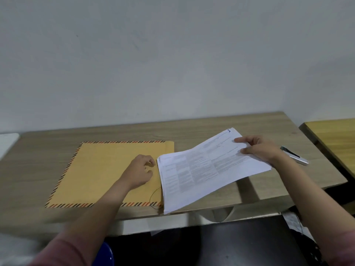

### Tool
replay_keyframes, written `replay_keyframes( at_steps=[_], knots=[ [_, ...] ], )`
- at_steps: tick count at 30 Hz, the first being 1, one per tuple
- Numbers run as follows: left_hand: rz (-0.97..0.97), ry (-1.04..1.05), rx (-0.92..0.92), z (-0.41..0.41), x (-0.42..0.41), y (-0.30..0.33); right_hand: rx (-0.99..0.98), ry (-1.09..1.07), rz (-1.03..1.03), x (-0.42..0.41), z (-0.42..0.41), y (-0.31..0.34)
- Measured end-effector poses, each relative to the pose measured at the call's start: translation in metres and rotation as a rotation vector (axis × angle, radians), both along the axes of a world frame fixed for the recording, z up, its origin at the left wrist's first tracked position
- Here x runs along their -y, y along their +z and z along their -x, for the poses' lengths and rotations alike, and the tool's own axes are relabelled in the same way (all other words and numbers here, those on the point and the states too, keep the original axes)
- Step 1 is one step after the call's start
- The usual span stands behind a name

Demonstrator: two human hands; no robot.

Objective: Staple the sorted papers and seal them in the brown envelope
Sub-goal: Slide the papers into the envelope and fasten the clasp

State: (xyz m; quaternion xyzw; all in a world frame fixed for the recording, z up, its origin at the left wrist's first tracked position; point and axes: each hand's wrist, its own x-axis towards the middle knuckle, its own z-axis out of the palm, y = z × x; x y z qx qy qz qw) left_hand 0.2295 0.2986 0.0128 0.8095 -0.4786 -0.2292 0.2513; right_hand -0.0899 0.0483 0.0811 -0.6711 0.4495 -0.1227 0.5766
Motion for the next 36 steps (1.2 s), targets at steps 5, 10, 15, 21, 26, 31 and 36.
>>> replay_keyframes(
  at_steps=[5, 10, 15, 21, 26, 31, 36],
  knots=[
    [-0.051, 0.078, 0.05, 0.011, 0.0, -0.003, -0.113, -0.011, 0.074, 0.007, 0.007, -0.001],
    [-0.11, 0.18, 0.084, 0.027, 0.01, -0.01, -0.114, -0.022, 0.088, 0.005, 0.016, -0.007],
    [-0.097, 0.258, 0.087, 0.032, 0.018, -0.009, -0.089, -0.03, 0.112, 0.002, 0.023, -0.01],
    [0.046, 0.334, 0.012, 0.038, 0.015, -0.015, -0.044, 0.001, 0.086, 0.002, 0.025, -0.014],
    [0.123, 0.396, -0.021, 0.044, 0.015, -0.011, -0.072, 0.046, 0.083, 0.002, 0.014, -0.004],
    [0.184, 0.444, -0.043, 0.043, 0.017, -0.009, -0.134, 0.112, 0.132, 0.006, 0.009, 0.014],
    [0.239, 0.452, -0.051, 0.04, 0.017, -0.011, -0.117, 0.107, 0.11, 0.009, 0.002, 0.023]
  ],
)
